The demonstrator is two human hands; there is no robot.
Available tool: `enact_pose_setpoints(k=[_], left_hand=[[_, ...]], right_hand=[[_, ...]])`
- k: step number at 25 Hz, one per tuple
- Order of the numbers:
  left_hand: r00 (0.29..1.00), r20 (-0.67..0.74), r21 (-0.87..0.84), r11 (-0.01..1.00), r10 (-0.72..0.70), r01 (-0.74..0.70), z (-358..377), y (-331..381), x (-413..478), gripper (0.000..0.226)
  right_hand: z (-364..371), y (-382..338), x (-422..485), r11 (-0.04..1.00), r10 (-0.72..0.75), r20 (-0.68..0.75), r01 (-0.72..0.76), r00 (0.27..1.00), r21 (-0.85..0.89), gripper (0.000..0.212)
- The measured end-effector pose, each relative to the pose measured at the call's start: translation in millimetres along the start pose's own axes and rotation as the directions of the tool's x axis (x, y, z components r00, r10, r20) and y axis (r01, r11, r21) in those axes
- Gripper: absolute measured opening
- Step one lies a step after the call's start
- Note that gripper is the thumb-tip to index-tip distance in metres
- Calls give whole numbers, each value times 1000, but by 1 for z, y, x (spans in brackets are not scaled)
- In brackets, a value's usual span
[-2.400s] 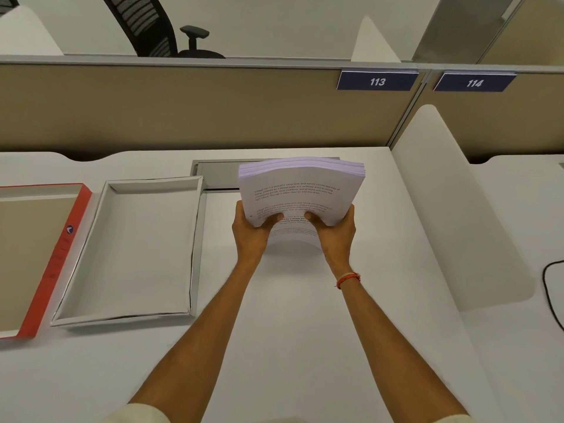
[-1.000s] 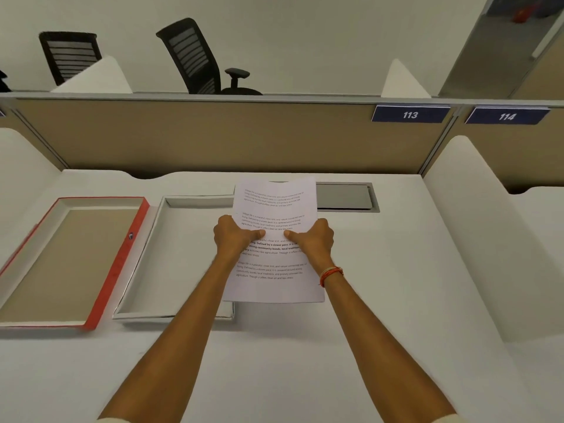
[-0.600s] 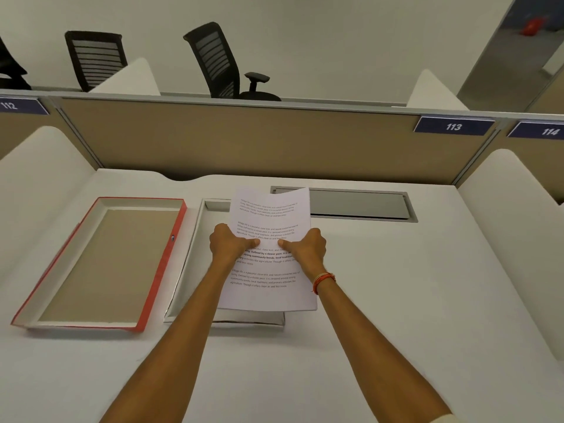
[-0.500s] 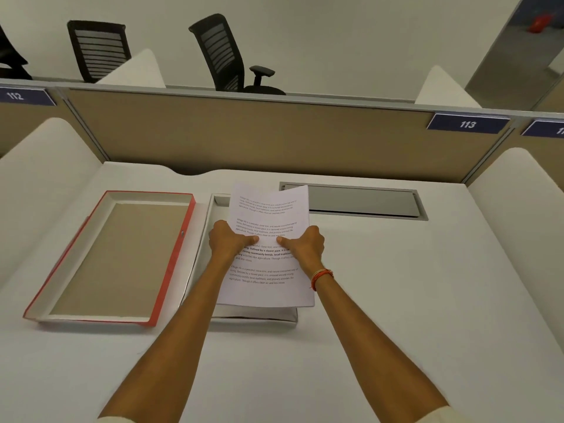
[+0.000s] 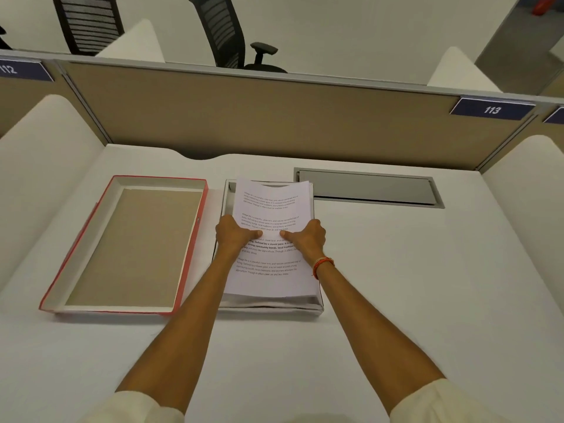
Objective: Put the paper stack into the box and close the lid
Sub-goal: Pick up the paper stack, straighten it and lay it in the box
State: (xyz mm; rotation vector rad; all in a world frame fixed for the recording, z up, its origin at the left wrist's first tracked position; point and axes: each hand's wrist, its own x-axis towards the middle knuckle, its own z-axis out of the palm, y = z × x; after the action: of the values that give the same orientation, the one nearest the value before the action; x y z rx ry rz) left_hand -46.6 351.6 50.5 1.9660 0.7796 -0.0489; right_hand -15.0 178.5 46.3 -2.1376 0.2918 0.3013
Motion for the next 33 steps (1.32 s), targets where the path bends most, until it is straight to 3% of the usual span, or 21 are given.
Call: enact_pose_setpoints(k=[6,12,23,33], left_hand=[[1000,26,12,1000,16,-16,2,-4,10,45],[999,38,-2,1000,5,-5,8,-17,16,52],[998,57,10,999,34,-34,12,-28,19,46],[998,57,7,999,35,-36,13,-32,21,48]], right_hand=[[7,2,8,1000,5,17,-5,1000,-8,56],[17,6,11,998,-5,20,6,1000,-57,51],[30,11,14,985,-50,28,54,998,-164,43],[33,14,17,975,-4,40,13,999,-223,39]])
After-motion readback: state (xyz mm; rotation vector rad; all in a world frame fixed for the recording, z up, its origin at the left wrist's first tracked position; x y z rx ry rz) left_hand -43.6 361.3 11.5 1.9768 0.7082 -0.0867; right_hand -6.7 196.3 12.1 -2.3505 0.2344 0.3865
